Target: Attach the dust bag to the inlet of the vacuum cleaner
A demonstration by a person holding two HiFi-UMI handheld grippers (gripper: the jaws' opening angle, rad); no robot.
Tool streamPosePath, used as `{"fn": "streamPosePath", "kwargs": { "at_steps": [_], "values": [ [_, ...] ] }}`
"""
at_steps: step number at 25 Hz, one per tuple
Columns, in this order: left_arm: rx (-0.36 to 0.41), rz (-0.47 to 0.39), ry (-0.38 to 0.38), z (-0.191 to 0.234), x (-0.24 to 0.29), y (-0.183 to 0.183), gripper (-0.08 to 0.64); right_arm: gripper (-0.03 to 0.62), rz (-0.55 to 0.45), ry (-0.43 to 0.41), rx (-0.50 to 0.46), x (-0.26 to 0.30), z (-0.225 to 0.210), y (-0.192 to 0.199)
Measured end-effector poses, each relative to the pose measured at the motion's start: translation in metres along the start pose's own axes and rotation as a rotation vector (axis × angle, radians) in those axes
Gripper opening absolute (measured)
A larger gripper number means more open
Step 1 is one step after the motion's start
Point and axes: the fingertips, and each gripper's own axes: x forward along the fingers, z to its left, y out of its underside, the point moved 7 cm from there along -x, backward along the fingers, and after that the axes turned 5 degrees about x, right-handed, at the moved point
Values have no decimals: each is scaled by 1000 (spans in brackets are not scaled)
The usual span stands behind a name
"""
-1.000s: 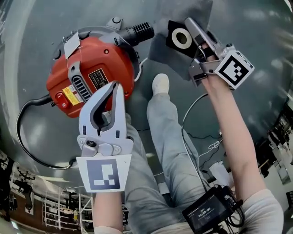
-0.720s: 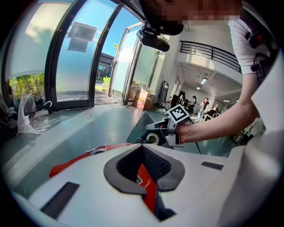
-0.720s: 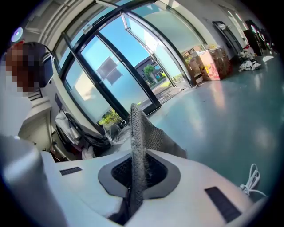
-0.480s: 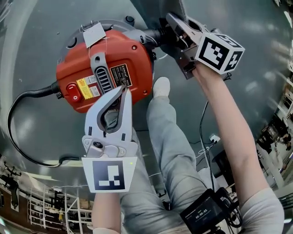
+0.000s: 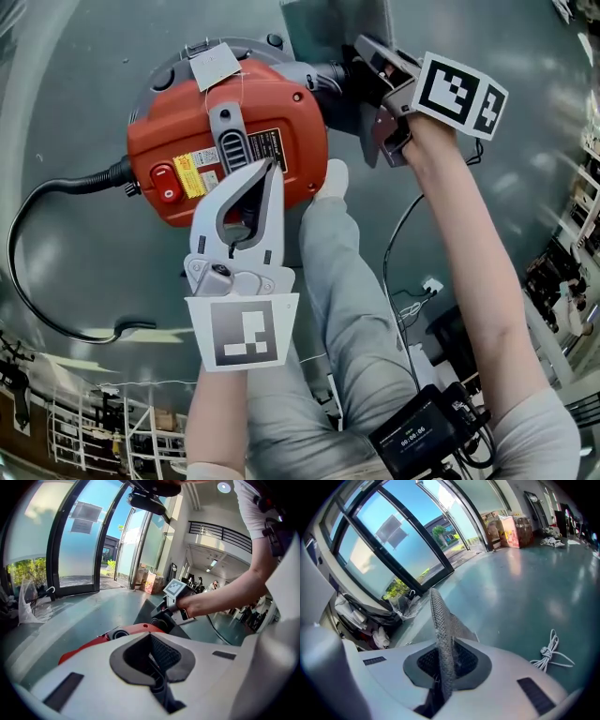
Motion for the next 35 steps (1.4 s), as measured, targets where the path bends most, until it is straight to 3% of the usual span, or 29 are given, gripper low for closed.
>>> {"fn": "streamPosePath", "kwargs": {
  "at_steps": [3, 5, 10, 16, 19, 23, 26, 28, 31, 35],
  "values": [
    [19, 3, -6, -1, 2, 0, 6, 21, 53, 42, 115, 10, -5, -7],
    [16, -3, -3, -1, 1, 0, 6, 21, 55, 48, 126, 1, 1, -2],
    [11, 5, 15, 0, 1, -3, 6, 23, -63, 60, 191, -18, 14, 14],
    [42, 4, 27, -1, 3, -4, 6, 25, 62, 102, -34, 9, 27, 6],
    [23, 13, 43, -1, 0, -2, 6, 26, 82, 16, 12, 1, 24, 10],
    [28, 35, 51, -2, 1, -3, 6, 66, 16, -73, 64, -22, 12, 7],
    [68, 34, 19, -1, 0, -13, 6, 103, -51, -52, -3, -46, 9, 1],
    [32, 38, 9, 0, 3, -18, 6, 103, -59, -45, -26, -61, 8, 4],
    [-41, 96, 0, 4, 13, -25, 6, 133, 40, -26, -94, -67, 7, 32],
    [1, 158, 3, 18, 32, -38, 6, 135, 148, 73, -265, -48, 10, 62]
  ]
}}
